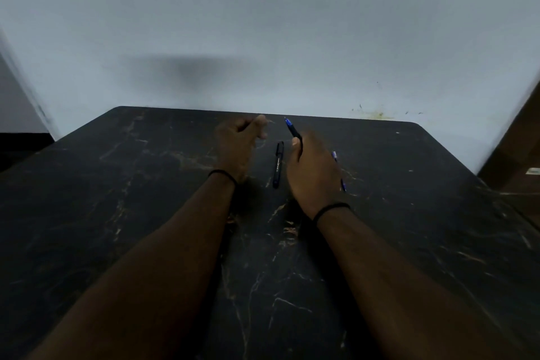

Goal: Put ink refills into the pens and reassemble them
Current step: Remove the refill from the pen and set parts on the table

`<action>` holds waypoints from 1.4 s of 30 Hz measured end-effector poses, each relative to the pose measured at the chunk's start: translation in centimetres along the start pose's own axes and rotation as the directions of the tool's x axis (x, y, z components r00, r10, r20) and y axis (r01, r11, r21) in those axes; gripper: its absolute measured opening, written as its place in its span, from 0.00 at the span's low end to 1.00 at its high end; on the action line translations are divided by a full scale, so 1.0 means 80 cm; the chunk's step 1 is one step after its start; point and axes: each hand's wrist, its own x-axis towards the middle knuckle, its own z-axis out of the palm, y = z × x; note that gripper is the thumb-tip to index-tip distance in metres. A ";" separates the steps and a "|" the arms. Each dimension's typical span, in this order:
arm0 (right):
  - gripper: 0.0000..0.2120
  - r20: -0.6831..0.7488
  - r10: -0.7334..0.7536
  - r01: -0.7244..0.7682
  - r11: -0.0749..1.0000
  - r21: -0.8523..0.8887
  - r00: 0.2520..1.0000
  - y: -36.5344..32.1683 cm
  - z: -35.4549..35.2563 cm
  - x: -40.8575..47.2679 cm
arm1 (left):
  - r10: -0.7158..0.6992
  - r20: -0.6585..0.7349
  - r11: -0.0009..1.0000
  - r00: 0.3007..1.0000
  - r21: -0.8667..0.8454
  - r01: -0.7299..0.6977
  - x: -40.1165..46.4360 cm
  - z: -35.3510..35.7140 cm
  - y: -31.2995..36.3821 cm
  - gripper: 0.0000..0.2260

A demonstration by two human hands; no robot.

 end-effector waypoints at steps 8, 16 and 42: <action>0.13 0.120 -0.011 -0.054 0.853 0.519 0.993 -0.005 0.005 0.002 | -0.040 0.619 0.879 0.784 -0.351 0.322 0.005 -0.005 -0.005 0.13; 0.15 0.681 -0.161 -0.646 0.221 0.730 0.714 -0.001 -0.007 0.011 | -0.016 0.694 0.870 0.720 -0.346 0.352 0.013 -0.015 -0.017 0.14; 0.16 0.734 -0.161 -0.667 0.325 0.670 0.659 -0.002 -0.006 0.011 | 0.030 0.663 0.793 0.748 -0.471 0.386 0.008 -0.011 -0.009 0.11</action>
